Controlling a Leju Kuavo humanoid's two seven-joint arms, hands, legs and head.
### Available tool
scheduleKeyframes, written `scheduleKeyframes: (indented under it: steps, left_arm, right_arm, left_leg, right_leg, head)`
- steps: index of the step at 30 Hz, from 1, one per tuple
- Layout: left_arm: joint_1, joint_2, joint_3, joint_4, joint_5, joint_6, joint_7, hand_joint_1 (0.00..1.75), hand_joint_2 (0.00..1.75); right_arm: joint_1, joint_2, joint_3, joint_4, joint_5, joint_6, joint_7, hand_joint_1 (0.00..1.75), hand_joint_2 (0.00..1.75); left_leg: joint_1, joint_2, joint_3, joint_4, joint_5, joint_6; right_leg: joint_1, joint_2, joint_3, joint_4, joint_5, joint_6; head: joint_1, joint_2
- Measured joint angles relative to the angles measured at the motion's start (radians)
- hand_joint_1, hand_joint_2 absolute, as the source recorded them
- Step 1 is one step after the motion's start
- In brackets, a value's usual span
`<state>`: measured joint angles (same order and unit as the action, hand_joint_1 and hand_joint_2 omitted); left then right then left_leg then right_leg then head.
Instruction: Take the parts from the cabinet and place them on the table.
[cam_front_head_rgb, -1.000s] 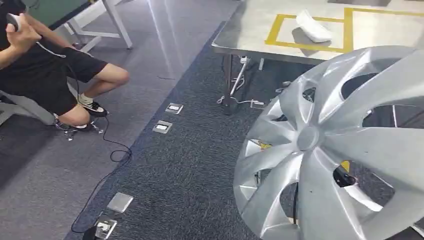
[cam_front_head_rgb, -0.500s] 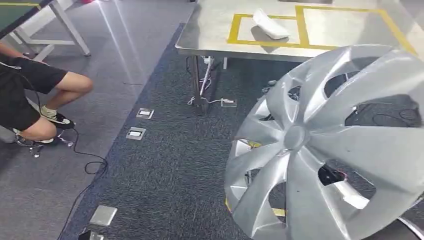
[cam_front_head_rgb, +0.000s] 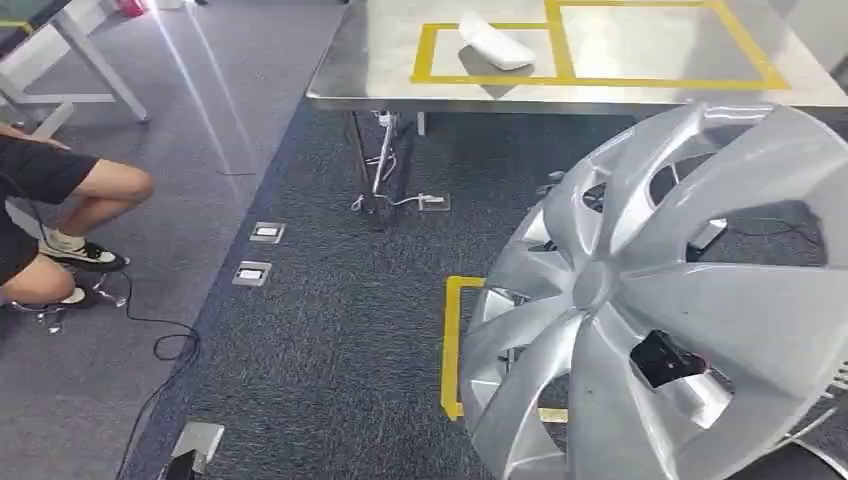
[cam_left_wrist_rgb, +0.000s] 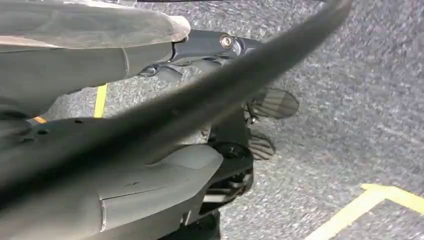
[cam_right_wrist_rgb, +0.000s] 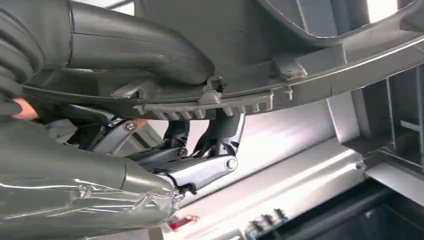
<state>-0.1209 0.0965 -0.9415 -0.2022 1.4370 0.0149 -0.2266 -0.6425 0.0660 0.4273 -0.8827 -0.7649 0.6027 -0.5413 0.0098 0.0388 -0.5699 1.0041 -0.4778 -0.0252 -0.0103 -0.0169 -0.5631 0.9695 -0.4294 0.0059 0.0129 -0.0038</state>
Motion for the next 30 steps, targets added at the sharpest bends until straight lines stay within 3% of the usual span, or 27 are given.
scheduleKeyframes:
  steps: [1, 2, 3, 4, 5, 6, 7, 8, 9, 10, 13, 14, 15, 16, 18, 19, 20, 21, 22, 23, 24, 25, 26, 27, 29, 30]
  left_arm:
    - [-0.001, 0.000, 0.000, 0.000, -0.001, -0.001, 0.000, 0.00, 1.75]
    - [-0.001, 0.000, 0.000, 0.000, -0.003, -0.002, 0.000, 0.00, 1.75]
    - [-0.001, 0.000, 0.000, 0.000, -0.003, -0.003, 0.000, 0.00, 1.75]
    - [-0.001, 0.000, 0.000, 0.000, -0.003, -0.003, 0.000, 0.00, 1.75]
    - [-0.001, 0.000, 0.000, 0.000, -0.003, -0.003, 0.000, 0.00, 1.75]
    - [-0.001, 0.000, 0.000, 0.000, -0.003, -0.003, 0.000, 0.00, 1.75]
    - [-0.002, 0.001, 0.000, 0.000, -0.004, -0.003, 0.000, 0.00, 1.75]
    - [-0.003, 0.002, 0.000, 0.000, -0.004, -0.003, 0.000, 0.00, 1.75]
    - [-0.005, 0.005, 0.000, 0.000, -0.006, -0.003, 0.000, 0.00, 1.75]
    - [-0.008, 0.005, 0.000, 0.000, -0.006, -0.003, 0.000, 0.00, 1.75]
    - [-0.016, 0.005, 0.000, 0.000, -0.007, -0.006, 0.000, 0.00, 1.75]
    - [-0.018, 0.002, 0.000, 0.000, -0.006, -0.006, 0.000, 0.00, 1.75]
    - [-0.019, 0.002, 0.000, 0.000, -0.006, -0.007, 0.000, 0.00, 1.75]
    - [-0.019, 0.002, 0.000, 0.000, -0.006, -0.009, 0.000, 0.00, 1.75]
    - [-0.018, 0.002, 0.000, 0.000, -0.005, -0.010, 0.000, 0.00, 1.75]
    - [-0.017, 0.002, 0.000, 0.000, -0.005, -0.010, 0.000, 0.00, 1.75]
    - [-0.017, 0.002, 0.000, 0.000, -0.005, -0.010, 0.000, 0.00, 1.75]
    - [-0.017, 0.000, 0.000, 0.000, -0.005, -0.010, 0.000, 0.00, 1.75]
    - [-0.017, -0.001, 0.000, 0.000, -0.005, -0.010, 0.000, 0.00, 1.75]
    - [-0.017, -0.003, 0.000, 0.000, -0.003, -0.010, 0.000, 0.00, 1.75]
    - [-0.018, -0.003, 0.000, 0.000, -0.003, -0.010, 0.000, 0.00, 1.75]
    - [-0.018, -0.003, 0.000, 0.000, -0.003, -0.010, 0.000, 0.00, 1.75]
    - [-0.019, -0.003, 0.000, 0.000, -0.003, -0.010, 0.000, 0.00, 1.75]
    - [-0.018, -0.003, 0.000, 0.000, -0.003, -0.010, 0.000, 0.00, 1.75]
    - [-0.017, -0.004, 0.000, 0.000, -0.003, -0.010, 0.000, 0.00, 1.75]
    - [-0.018, -0.004, 0.000, 0.000, -0.003, -0.010, 0.000, 0.00, 1.75]
  right_arm:
    - [-0.002, 0.003, 0.002, 0.002, 0.002, 0.000, -0.001, 1.75, 1.75]
    - [0.001, 0.007, 0.005, 0.005, 0.005, 0.000, -0.003, 1.75, 1.75]
    - [0.004, 0.008, 0.006, 0.008, 0.008, 0.000, -0.004, 1.75, 1.75]
    - [0.008, 0.009, 0.008, 0.013, 0.012, 0.000, -0.004, 1.75, 1.75]
    - [0.010, 0.009, 0.010, 0.017, 0.012, 0.000, -0.005, 1.75, 1.75]
    - [0.011, 0.009, 0.013, 0.021, 0.013, 0.000, -0.008, 1.75, 1.75]
    - [0.011, 0.010, 0.014, 0.024, 0.013, 0.000, -0.010, 1.75, 1.75]
    - [0.011, 0.011, 0.014, 0.024, 0.013, 0.000, -0.010, 1.75, 1.75]
    - [0.010, 0.012, 0.014, 0.024, 0.013, 0.000, -0.012, 1.75, 1.75]
    - [0.006, 0.012, 0.015, 0.027, 0.013, 0.000, -0.014, 1.75, 1.75]
    - [0.006, 0.013, 0.019, 0.034, 0.013, 0.000, -0.014, 1.75, 1.75]
    - [0.006, 0.013, 0.020, 0.035, 0.012, 0.000, -0.013, 1.75, 1.75]
    - [0.005, 0.013, 0.021, 0.035, 0.011, 0.000, -0.011, 1.75, 1.75]
    - [0.001, 0.013, 0.022, 0.035, 0.011, -0.001, -0.009, 1.75, 1.75]
    - [0.000, 0.013, 0.024, 0.039, 0.010, -0.001, -0.009, 1.75, 1.75]
    - [0.002, 0.013, 0.026, 0.042, 0.010, -0.002, -0.008, 1.75, 1.75]
    - [0.004, 0.013, 0.027, 0.043, 0.010, -0.002, -0.008, 1.75, 1.75]
    - [0.004, 0.013, 0.027, 0.046, 0.009, -0.002, -0.009, 1.75, 1.75]
    - [0.002, 0.013, 0.027, 0.047, 0.008, -0.002, -0.010, 1.75, 1.75]
    - [0.000, 0.013, 0.028, 0.047, 0.008, -0.002, -0.010, 1.75, 1.75]
    - [-0.003, 0.013, 0.029, 0.047, 0.008, -0.002, -0.010, 1.75, 1.75]
    - [-0.006, 0.013, 0.030, 0.047, 0.008, -0.002, -0.010, 1.75, 1.75]
    - [-0.008, 0.014, 0.031, 0.047, 0.008, -0.002, -0.010, 1.75, 1.75]
    - [-0.005, 0.014, 0.032, 0.048, 0.007, -0.002, -0.010, 1.75, 1.75]
    - [-0.005, 0.014, 0.033, 0.050, 0.006, -0.002, -0.010, 1.75, 1.75]
    - [-0.006, 0.015, 0.034, 0.050, 0.006, -0.002, -0.010, 1.75, 1.75]
  left_leg:
    - [0.001, -0.017, -0.029, 0.068, -0.038, -0.001]
    - [0.001, -0.026, -0.079, 0.171, -0.083, -0.003]
    - [0.001, -0.030, -0.119, 0.251, -0.111, -0.004]
    - [0.000, -0.031, -0.147, 0.301, -0.118, -0.004]
    - [0.000, -0.031, -0.149, 0.297, -0.102, -0.003]
    - [0.000, -0.032, -0.129, 0.249, -0.067, 0.000]
    - [0.000, -0.035, -0.086, 0.155, -0.015, 0.004]
    - [0.001, -0.051, -0.036, 0.052, 0.033, 0.010]
    - [0.002, -0.086, -0.008, -0.015, 0.046, 0.015]
    - [0.005, -0.096, -0.002, -0.038, 0.044, 0.013]
    - [-0.002, -0.078, -0.005, -0.035, 0.048, 0.018]
    - [0.008, -0.067, -0.001, -0.044, 0.054, 0.026]
    - [0.007, -0.057, 0.003, -0.047, 0.056, 0.030]
    - [0.007, -0.052, 0.003, -0.047, 0.054, 0.036]
    - [0.004, -0.036, 0.003, -0.047, 0.054, 0.037]
    - [0.004, -0.029, 0.003, -0.046, 0.053, 0.038]
    - [0.004, -0.024, 0.004, -0.046, 0.053, 0.038]
    - [0.004, -0.018, 0.005, -0.046, 0.052, 0.037]
    - [0.004, -0.012, 0.008, -0.046, 0.050, 0.035]
    - [0.004, -0.008, 0.012, -0.045, 0.048, 0.032]
    - [0.003, -0.004, 0.015, -0.045, 0.045, 0.027]
    - [-0.005, 0.000, 0.012, -0.043, 0.044, 0.024]
    - [-0.006, 0.004, 0.007, -0.039, 0.046, 0.021]
    - [-0.006, 0.010, 0.008, -0.041, 0.048, 0.017]
    - [-0.006, 0.023, 0.011, -0.043, 0.047, 0.006]
    - [-0.001, 0.009, 0.007, -0.028, 0.029, -0.001]
  right_leg:
    - [-0.001, 0.006, -0.003, 0.000, 0.002, -0.004]
    - [0.000, 0.016, -0.004, 0.000, 0.003, -0.006]
    - [0.001, 0.023, -0.006, 0.000, 0.004, -0.008]
    - [0.002, 0.032, -0.007, 0.000, 0.005, -0.009]
    - [0.002, 0.042, -0.007, 0.000, 0.005, -0.009]
    - [0.002, 0.052, -0.007, 0.000, 0.006, -0.009]
    - [0.002, 0.063, -0.006, 0.000, 0.007, -0.008]
    - [0.002, 0.073, -0.005, 0.000, 0.008, -0.007]
    - [0.001, 0.079, -0.007, 0.000, 0.009, -0.004]
    - [0.008, 0.088, -0.015, 0.005, 0.009, 0.001]
    - [-0.001, 0.107, -0.019, -0.002, 0.018, 0.018]
    - [0.002, 0.109, -0.022, 0.000, 0.015, 0.024]
    - [0.003, 0.068, -0.037, 0.025, -0.008, 0.027]
    - [0.002, 0.043, -0.060, 0.088, -0.049, 0.031]
    - [0.000, 0.028, -0.134, 0.265, -0.130, 0.039]
    - [0.000, 0.027, -0.161, 0.330, -0.150, 0.042]
    - [-0.001, 0.025, -0.167, 0.345, -0.145, 0.043]
    - [-0.001, 0.024, -0.147, 0.307, -0.115, 0.042]
    - [0.000, 0.021, -0.099, 0.217, -0.068, 0.041]
    - [0.000, 0.011, -0.047, 0.113, -0.022, 0.038]
    - [0.001, -0.013, -0.008, 0.022, -0.002, 0.036]
    - [0.014, -0.024, 0.013, 0.007, -0.012, 0.032]
    - [0.009, -0.018, 0.011, 0.002, -0.011, 0.022]
    - [0.011, -0.011, 0.007, 0.003, -0.010, 0.019]
    - [0.011, 0.002, 0.007, -0.003, -0.003, 0.005]
    - [0.006, 0.005, 0.010, -0.009, 0.001, -0.002]
  head:
    - [-0.008, 0.000]
    - [-0.020, 0.000]
    - [-0.024, 0.000]
    - [-0.028, 0.000]
    - [-0.031, 0.000]
    - [-0.034, 0.000]
    - [-0.038, 0.000]
    - [-0.043, 0.000]
    - [-0.047, 0.000]
    - [-0.047, 0.000]
    - [-0.043, 0.000]
    - [-0.042, 0.000]
    - [-0.039, 0.000]
    - [-0.025, 0.000]
    - [-0.016, 0.000]
    - [-0.013, 0.000]
    - [-0.010, 0.000]
    - [-0.005, 0.000]
    - [0.003, 0.000]
    - [0.009, 0.000]
    - [0.014, 0.000]
    - [0.015, 0.000]
    - [0.017, 0.000]
    - [0.007, 0.000]
    - [0.007, 0.000]
    - [0.005, 0.000]
